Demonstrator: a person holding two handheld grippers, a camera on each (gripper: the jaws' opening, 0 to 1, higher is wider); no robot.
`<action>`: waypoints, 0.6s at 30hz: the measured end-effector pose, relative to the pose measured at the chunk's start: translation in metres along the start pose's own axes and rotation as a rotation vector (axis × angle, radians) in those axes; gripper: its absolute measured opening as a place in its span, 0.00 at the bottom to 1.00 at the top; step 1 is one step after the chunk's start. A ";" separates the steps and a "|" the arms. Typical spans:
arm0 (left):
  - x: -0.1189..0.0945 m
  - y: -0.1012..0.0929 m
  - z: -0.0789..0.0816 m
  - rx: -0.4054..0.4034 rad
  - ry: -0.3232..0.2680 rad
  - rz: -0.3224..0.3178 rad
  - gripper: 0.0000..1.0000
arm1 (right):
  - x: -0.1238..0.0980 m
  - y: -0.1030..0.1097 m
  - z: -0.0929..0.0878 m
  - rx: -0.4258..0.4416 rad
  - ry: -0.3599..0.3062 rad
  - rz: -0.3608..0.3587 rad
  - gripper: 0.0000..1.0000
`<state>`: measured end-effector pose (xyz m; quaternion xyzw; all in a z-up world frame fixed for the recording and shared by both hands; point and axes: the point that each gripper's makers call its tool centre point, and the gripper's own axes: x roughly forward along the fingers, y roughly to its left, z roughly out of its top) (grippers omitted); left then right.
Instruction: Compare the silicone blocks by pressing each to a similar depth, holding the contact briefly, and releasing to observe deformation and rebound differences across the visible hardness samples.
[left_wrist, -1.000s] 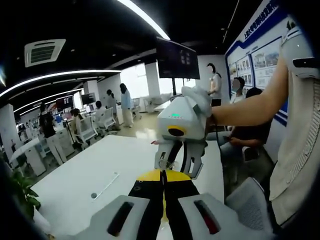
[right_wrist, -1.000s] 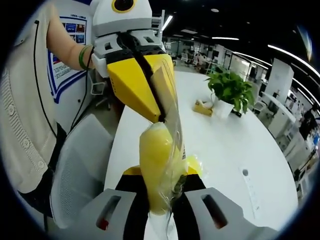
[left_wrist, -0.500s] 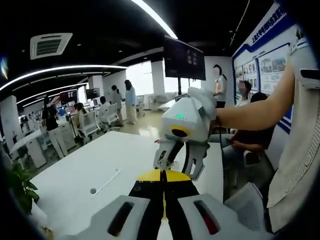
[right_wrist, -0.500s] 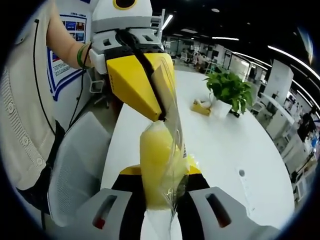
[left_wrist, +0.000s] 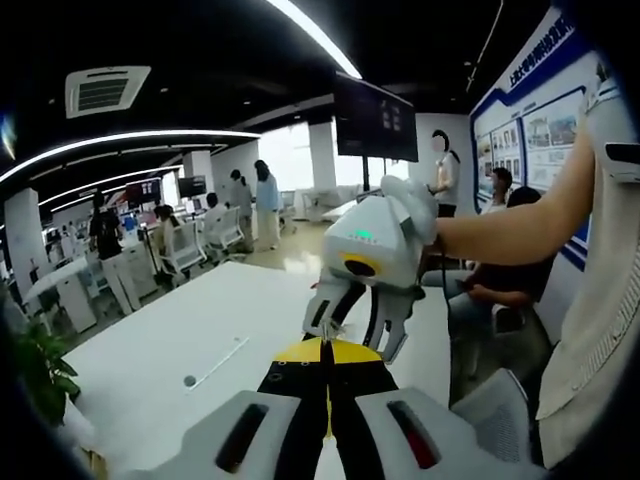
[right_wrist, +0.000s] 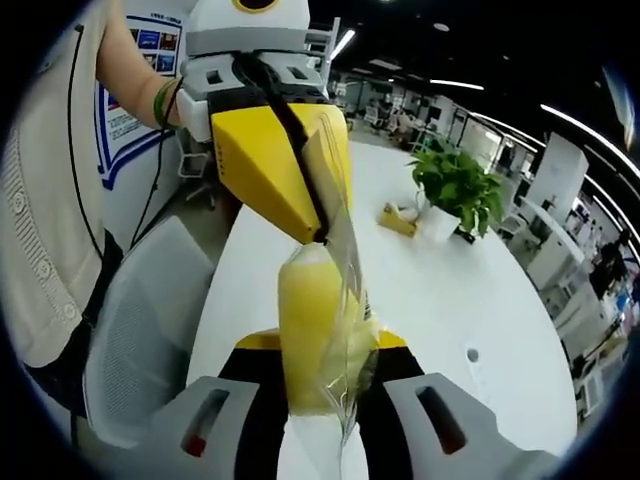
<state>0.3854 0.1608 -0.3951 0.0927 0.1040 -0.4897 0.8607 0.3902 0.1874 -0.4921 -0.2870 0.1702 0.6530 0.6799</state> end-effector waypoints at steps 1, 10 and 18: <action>0.000 0.000 0.000 0.000 0.000 0.000 0.00 | 0.000 0.000 0.000 0.001 0.001 0.000 0.22; 0.001 0.000 -0.001 -0.008 0.005 0.000 0.00 | 0.001 -0.001 -0.001 0.003 0.007 0.004 0.24; 0.001 0.001 -0.001 -0.012 0.006 -0.005 0.00 | 0.000 -0.002 -0.001 -0.003 0.009 -0.003 0.26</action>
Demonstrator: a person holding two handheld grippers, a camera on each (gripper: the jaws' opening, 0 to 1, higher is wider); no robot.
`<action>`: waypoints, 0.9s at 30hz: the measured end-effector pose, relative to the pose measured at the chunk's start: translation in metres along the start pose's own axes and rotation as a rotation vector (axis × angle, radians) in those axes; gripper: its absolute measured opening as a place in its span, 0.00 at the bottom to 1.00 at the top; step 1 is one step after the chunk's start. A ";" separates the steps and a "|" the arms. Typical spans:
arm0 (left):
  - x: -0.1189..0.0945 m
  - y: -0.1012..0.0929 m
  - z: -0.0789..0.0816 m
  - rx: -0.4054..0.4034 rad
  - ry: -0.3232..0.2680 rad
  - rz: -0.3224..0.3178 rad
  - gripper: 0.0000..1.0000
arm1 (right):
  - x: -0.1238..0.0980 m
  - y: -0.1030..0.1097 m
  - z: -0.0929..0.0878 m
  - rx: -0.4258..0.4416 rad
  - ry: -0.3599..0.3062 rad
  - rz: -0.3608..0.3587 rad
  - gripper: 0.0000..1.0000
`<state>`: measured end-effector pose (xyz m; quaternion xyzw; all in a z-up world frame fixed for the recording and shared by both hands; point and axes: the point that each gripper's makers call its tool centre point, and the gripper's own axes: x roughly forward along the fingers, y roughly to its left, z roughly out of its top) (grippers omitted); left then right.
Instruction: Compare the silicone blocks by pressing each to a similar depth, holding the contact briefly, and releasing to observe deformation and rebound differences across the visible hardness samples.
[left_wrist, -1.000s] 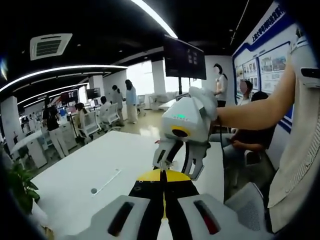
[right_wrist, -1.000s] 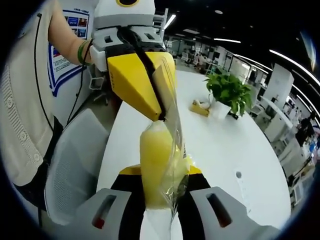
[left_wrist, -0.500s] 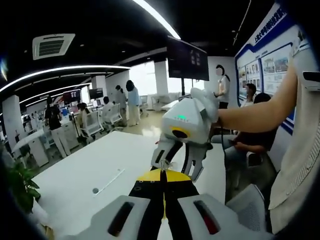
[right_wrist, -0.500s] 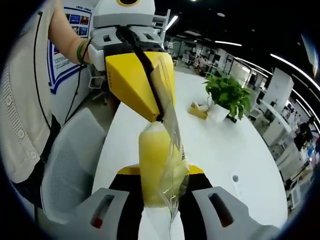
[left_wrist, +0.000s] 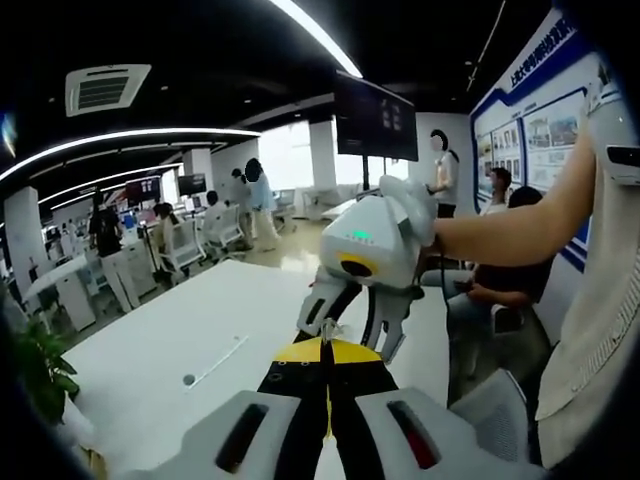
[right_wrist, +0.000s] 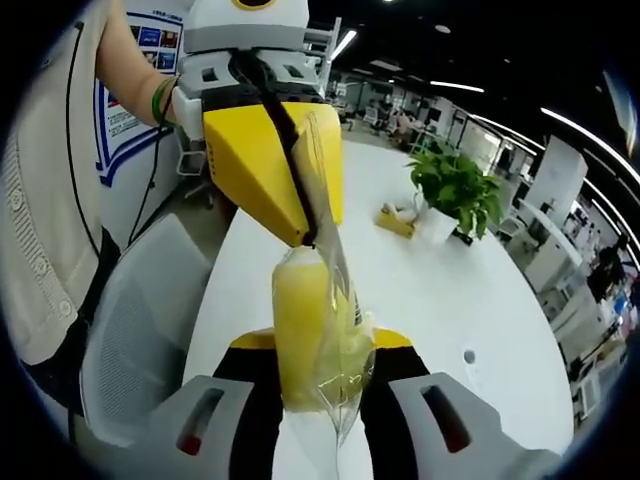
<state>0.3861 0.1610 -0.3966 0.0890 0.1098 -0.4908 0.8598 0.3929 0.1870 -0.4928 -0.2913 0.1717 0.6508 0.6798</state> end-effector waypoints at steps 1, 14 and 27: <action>0.000 -0.001 0.000 -0.003 0.003 -0.002 0.00 | 0.000 0.000 0.000 -0.002 0.001 0.000 0.26; 0.007 0.005 -0.019 -0.106 0.011 0.008 0.00 | 0.003 0.003 -0.004 0.024 -0.006 0.009 0.31; 0.025 0.004 -0.052 -0.212 0.049 0.002 0.00 | -0.023 -0.004 -0.017 0.142 -0.035 -0.088 0.40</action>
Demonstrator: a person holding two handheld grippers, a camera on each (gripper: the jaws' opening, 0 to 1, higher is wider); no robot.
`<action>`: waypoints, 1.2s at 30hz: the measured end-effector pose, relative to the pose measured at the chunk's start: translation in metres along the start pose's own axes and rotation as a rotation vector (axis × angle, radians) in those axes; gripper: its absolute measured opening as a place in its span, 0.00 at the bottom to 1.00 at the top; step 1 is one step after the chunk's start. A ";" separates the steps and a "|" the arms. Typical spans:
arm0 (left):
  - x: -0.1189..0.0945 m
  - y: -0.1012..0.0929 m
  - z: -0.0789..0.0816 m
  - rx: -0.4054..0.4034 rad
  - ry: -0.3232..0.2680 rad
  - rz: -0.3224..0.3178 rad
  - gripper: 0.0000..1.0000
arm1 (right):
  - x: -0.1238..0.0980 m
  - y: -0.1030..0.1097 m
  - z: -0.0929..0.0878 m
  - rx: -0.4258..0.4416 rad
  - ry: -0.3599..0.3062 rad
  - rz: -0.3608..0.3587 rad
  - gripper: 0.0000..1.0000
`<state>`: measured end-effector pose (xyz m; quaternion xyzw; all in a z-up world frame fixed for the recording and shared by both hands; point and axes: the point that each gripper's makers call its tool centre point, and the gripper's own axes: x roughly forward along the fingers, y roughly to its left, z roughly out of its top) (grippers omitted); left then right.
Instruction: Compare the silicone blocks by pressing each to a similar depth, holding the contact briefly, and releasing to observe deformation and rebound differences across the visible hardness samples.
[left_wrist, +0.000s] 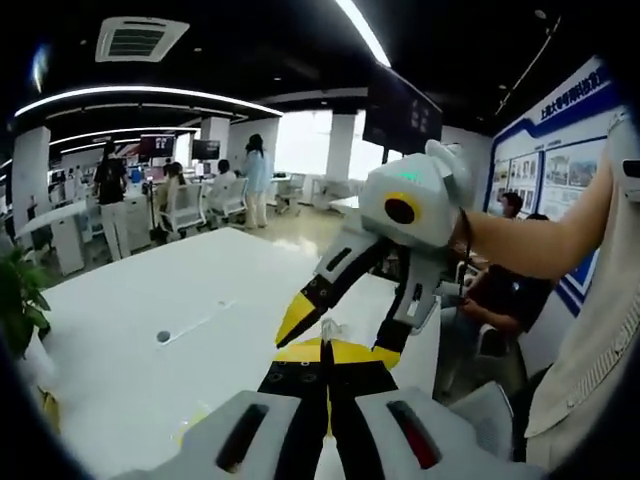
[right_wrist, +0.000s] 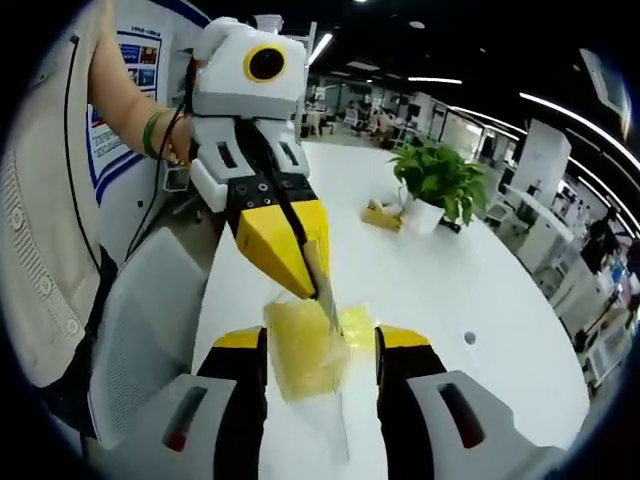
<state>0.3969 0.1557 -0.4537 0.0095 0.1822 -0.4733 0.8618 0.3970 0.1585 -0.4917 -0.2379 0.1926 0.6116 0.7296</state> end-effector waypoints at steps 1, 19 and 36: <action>0.003 0.001 -0.002 -0.006 0.000 0.000 0.00 | -0.006 0.000 -0.005 0.016 0.002 -0.016 0.42; 0.073 0.019 -0.030 -0.133 0.018 0.002 0.00 | -0.098 0.013 -0.119 0.466 -0.030 -0.435 0.76; 0.158 0.039 -0.071 -0.314 -0.005 -0.021 0.00 | -0.113 0.037 -0.166 0.635 -0.026 -0.489 0.73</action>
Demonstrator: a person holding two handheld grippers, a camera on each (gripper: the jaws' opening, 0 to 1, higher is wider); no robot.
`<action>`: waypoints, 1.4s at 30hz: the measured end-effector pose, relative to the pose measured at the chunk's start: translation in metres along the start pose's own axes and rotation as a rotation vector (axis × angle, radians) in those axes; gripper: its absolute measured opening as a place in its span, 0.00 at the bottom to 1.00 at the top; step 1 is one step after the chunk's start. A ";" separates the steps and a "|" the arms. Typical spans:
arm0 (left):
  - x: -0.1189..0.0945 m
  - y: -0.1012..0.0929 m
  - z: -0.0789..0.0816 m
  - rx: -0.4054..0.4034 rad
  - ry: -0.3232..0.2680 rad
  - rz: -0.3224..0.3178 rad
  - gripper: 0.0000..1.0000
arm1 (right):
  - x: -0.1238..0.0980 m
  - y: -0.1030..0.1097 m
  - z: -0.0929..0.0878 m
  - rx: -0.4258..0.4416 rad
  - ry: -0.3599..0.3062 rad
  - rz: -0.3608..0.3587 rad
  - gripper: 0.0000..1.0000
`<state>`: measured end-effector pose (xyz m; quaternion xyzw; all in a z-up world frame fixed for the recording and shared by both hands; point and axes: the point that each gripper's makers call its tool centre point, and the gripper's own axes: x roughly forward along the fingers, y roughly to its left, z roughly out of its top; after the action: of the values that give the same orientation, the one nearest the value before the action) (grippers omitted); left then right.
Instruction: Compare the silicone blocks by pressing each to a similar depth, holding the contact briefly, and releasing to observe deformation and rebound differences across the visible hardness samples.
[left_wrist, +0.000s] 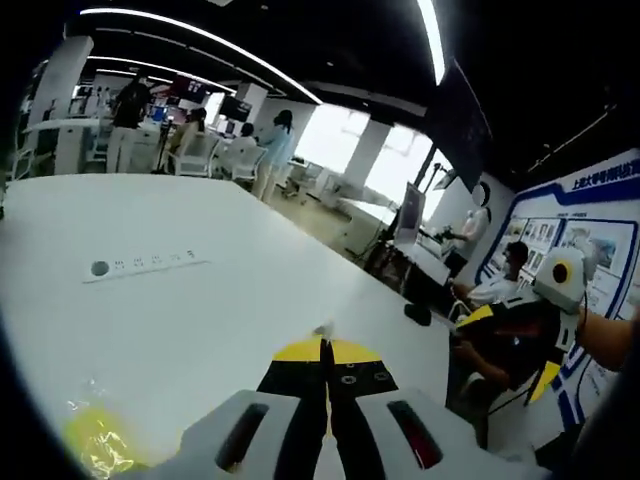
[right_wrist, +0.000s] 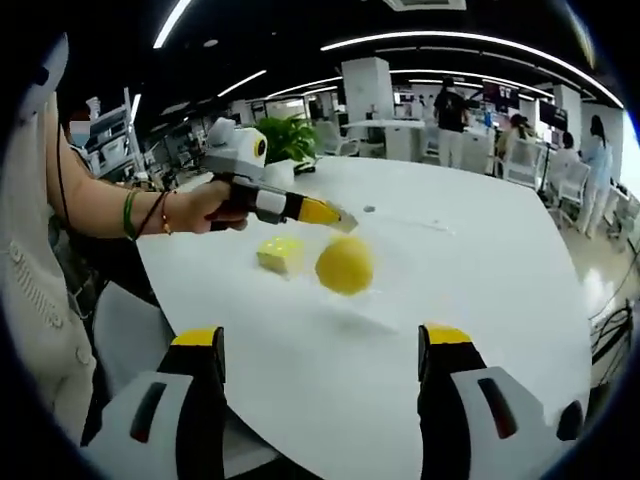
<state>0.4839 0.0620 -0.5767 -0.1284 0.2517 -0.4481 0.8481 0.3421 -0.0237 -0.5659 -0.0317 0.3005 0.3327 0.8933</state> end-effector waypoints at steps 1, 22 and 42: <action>0.003 0.002 -0.003 -0.007 0.007 -0.004 0.00 | 0.000 -0.003 0.000 -0.001 -0.002 -0.005 0.73; 0.019 0.127 -0.022 -0.157 -0.056 0.256 0.00 | 0.004 -0.034 0.008 0.018 0.007 -0.063 0.78; 0.016 0.180 -0.073 -0.112 0.065 0.492 0.00 | -0.009 -0.047 0.023 -0.021 -0.025 -0.135 0.78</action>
<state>0.5767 0.1515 -0.7231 -0.0955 0.3268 -0.2177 0.9147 0.3772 -0.0594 -0.5493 -0.0571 0.2829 0.2755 0.9170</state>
